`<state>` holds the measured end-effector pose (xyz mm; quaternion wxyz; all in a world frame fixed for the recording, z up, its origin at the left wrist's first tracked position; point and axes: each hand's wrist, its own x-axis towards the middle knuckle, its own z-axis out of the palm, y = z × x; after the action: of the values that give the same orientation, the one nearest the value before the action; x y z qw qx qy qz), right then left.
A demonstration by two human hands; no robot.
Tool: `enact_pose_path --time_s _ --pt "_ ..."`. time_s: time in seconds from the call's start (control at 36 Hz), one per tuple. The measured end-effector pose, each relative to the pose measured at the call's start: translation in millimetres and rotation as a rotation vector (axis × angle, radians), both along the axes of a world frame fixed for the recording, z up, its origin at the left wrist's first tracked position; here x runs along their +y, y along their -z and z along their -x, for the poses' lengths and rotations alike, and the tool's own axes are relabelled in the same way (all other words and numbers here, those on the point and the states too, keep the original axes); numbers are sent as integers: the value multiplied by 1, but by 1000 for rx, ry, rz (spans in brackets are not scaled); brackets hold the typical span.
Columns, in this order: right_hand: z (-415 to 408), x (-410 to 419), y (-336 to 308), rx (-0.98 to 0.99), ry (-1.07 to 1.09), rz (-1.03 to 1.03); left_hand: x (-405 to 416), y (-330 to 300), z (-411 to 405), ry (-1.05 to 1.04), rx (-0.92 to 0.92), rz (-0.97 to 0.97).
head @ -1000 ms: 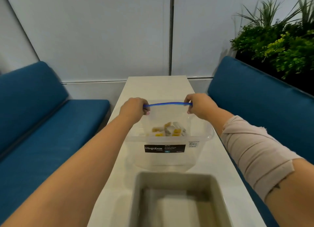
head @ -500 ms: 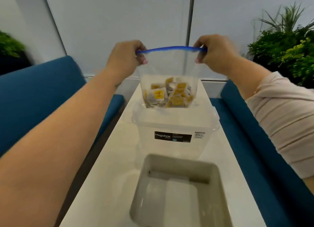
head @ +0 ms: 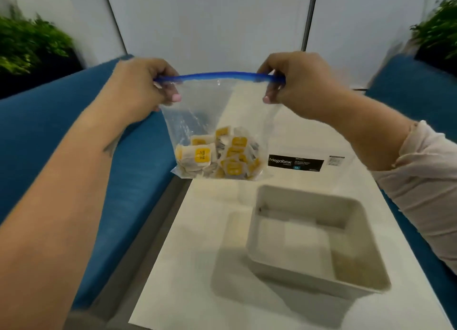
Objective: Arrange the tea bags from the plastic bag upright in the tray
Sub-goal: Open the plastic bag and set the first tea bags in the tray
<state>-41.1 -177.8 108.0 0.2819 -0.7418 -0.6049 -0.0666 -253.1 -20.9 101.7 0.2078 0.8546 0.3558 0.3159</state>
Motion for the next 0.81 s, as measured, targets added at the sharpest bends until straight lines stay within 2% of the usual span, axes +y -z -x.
enact_pose_path --time_s 0.22,0.58,0.67,0.81 --pt "47 8 61 93 55 173 21 57 41 40 143 71" --pt "64 7 153 307 181 355 33 151 43 114 332 201" --pt "62 5 168 413 218 301 32 163 42 100 347 207" --pt "57 -3 177 626 254 82 31 155 43 45 361 207"
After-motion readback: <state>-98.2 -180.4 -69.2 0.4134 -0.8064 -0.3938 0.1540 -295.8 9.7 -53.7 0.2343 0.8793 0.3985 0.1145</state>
